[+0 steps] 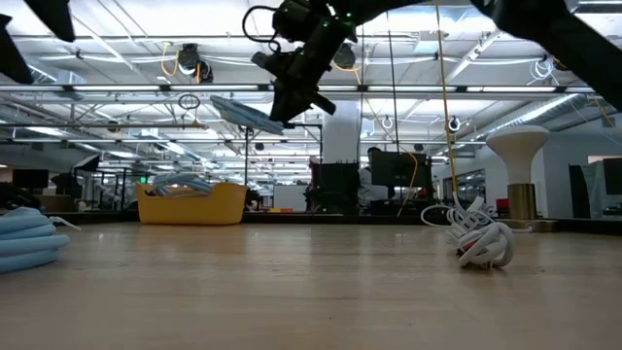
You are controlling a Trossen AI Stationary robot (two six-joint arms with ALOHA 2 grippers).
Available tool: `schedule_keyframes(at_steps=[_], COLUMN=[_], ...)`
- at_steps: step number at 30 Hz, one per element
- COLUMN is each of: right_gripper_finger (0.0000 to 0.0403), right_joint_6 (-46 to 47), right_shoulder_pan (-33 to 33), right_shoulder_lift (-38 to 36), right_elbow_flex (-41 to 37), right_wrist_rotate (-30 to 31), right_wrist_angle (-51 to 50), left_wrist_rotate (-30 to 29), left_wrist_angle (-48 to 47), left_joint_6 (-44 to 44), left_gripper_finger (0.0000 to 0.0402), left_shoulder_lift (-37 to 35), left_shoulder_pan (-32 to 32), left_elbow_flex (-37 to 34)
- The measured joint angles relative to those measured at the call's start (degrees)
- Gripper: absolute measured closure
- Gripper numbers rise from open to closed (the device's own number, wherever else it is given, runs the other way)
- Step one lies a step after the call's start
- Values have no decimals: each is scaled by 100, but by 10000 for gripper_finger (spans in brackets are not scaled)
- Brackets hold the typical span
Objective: Pick & Place USB Port
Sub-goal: Put the right blue hdmi cable into the yellow bin
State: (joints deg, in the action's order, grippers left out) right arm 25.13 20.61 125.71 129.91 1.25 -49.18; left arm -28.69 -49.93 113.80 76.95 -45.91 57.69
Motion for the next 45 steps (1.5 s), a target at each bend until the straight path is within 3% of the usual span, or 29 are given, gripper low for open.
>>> schedule_keyframes(at_steps=[3, 8, 10, 14, 16, 20, 23, 27, 31, 34, 38, 45], right_gripper_finger=[381, 381, 379, 375, 375, 375, 372, 370, 370, 369, 369, 368], right_joint_6=[89, 112, 43, -280, -369, -465, -484, -505, -511, -560, -667, -695], right_shoulder_pan=[132, 104, 8, -180, -241, -290, -317, -353, -355, -353, -351, -344], right_shoulder_lift=[312, 358, 319, 213, 139, 13, -20, -180, -247, -312, -448, -495], right_elbow_flex=[498, 458, 459, 455, 452, 456, 453, 457, 457, 450, 454, 454], right_wrist_rotate=[-123, -269, -241, 170, 348, 477, 473, 469, 475, 562, 769, 774], right_wrist_angle=[-174, -371, -420, -741, -773, -1000, -1012, -960, -1049, -1131, -1294, -1317], left_wrist_rotate=[-176, -1012, -1143, -782, -1086, -2301, -2566, -2310, -1086, -259, 376, 859], left_wrist_angle=[36, -270, -899, -2254, -2369, -1848, -1436, 403, 4495, 6788, 7691, 8054], left_joint_6=[70, 1, 712, 1863, 1819, 1199, 619, -786, -3044, -3353, -3194, -3624], left_gripper_finger=[158, 158, 158, 158, 158, 158, 158, 158, 158, 158, 158, 158], left_shoulder_lift=[2, -1, 0, -31, -170, -706, -1069, -1733, -2416, -2577, -2604, -2597], left_shoulder_pan=[80, 489, 836, 1584, 1878, 2430, 2980, 3809, 4736, 5313, 5672, 5754], left_elbow_flex=[0, 0, 0, -4, -7, -4, -62, -696, -2162, -3212, -3930, -3948])
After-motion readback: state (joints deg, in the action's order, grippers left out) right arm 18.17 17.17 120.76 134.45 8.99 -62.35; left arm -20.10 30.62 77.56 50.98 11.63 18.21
